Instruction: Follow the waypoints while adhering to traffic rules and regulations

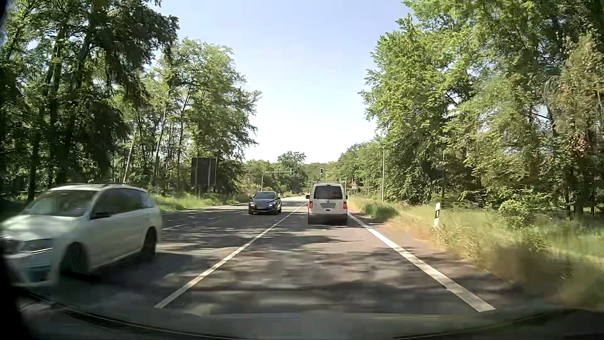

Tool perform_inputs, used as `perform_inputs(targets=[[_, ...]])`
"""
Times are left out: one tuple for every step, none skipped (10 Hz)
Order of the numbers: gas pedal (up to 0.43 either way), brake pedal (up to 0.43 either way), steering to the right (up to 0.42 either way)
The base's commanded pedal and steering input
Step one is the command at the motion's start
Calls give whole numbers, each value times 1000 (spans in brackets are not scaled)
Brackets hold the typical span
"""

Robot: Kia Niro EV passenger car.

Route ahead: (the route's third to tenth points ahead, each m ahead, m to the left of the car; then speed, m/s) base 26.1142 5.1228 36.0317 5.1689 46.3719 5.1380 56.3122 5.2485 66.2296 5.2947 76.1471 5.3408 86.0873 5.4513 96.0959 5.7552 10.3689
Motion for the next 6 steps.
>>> perform_inputs(targets=[[0, 30, 1], [0, 30, 1], [8, 30, 1], [28, 30, 1], [39, 30, 1], [47, 30, 1]])
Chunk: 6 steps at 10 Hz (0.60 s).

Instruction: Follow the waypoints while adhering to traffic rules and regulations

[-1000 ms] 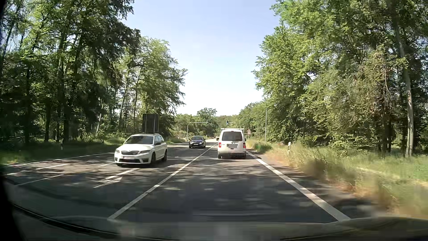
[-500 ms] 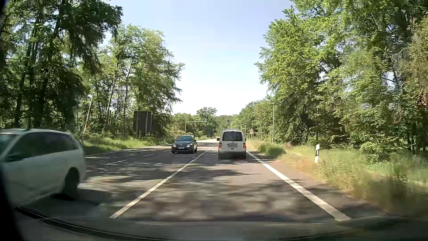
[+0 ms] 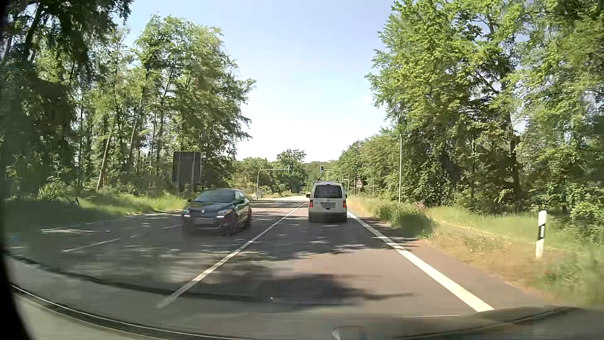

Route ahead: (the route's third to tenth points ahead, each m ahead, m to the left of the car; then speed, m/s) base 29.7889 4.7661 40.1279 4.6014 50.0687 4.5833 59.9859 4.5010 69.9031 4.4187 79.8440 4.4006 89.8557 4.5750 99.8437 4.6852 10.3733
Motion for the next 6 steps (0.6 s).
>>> perform_inputs(targets=[[47, 30, 1], [47, 30, 1], [67, 30, 1], [79, 30, 1], [87, 30, 1], [98, 30, 1]])
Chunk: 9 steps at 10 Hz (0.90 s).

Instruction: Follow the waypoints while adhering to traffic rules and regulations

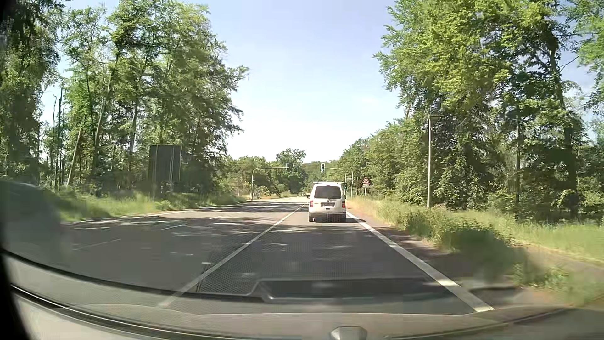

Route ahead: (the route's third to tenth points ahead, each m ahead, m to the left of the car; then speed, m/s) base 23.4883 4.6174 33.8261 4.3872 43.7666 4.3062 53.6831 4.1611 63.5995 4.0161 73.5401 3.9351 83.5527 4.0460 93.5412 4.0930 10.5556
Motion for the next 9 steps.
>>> perform_inputs(targets=[[110, 30, 1], [110, 30, 1], [118, 30, 1], [118, 30, 1], [118, 30, 1], [130, 30, 1], [130, 30, 1], [130, 30, 1], [130, 30, 1]])
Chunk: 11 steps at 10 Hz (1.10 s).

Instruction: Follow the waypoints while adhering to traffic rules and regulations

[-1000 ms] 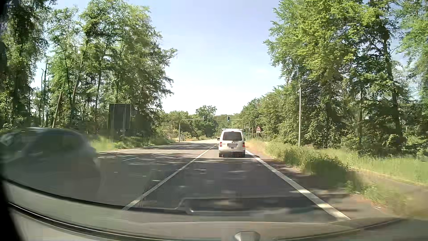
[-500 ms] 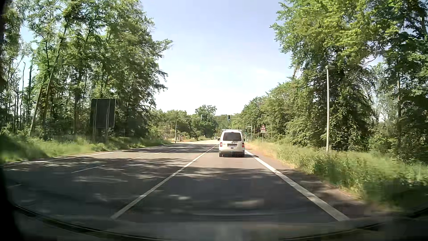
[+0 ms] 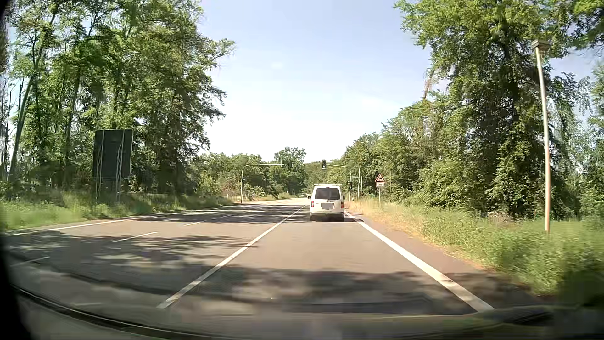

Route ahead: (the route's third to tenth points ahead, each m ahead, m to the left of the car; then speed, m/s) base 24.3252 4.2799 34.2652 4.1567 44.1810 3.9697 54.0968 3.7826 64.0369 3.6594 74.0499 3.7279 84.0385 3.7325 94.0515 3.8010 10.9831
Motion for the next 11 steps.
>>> perform_inputs(targets=[[130, 30, 1], [138, 30, 1], [138, 30, 1], [138, 30, 1], [138, 30, 1], [138, 30, 1], [138, 30, 1], [138, 30, 1], [138, 30, 1], [138, 30, 1], [150, 30, 1]])
